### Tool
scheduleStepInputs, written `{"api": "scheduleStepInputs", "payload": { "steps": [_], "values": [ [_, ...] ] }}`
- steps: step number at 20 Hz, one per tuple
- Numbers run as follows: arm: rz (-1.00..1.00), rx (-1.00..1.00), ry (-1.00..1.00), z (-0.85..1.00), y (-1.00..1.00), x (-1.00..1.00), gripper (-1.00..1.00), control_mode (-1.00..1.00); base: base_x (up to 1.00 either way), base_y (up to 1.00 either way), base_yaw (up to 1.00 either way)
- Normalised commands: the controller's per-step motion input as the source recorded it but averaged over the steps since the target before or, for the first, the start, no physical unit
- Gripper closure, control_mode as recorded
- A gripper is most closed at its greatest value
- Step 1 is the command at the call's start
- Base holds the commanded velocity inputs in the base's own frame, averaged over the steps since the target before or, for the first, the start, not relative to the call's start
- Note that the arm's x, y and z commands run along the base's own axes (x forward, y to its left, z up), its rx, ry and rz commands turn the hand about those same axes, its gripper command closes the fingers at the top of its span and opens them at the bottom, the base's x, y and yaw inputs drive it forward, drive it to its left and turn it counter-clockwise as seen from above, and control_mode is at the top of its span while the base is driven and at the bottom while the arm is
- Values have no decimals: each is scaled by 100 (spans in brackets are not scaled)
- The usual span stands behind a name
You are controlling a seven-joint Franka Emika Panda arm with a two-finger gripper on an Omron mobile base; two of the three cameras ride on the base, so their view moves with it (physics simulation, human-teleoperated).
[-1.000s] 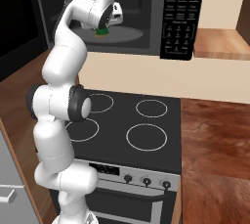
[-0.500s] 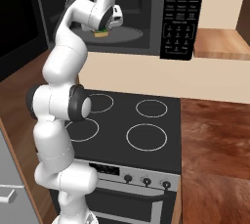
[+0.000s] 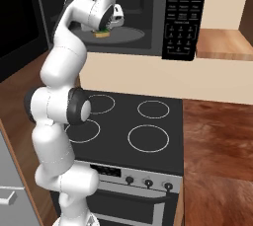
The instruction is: Place the sponge inside the microwave to prepare for sanitizing.
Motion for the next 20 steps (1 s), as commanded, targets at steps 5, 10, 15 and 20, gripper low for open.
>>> {"api": "scheduleStepInputs", "payload": {
  "steps": [5, 10, 15, 20],
  "values": [
    [0, 0, -4, 5, -8, -45, -100, -100, 0, 0, 0],
    [0, 0, -11, 4, -7, -52, -100, -100, 0, 0, 0],
    [0, 0, -9, 9, -7, -53, -100, -100, 0, 0, 0],
    [0, 0, 0, 6, -6, -57, -100, -100, 0, 0, 0]
  ]
}}
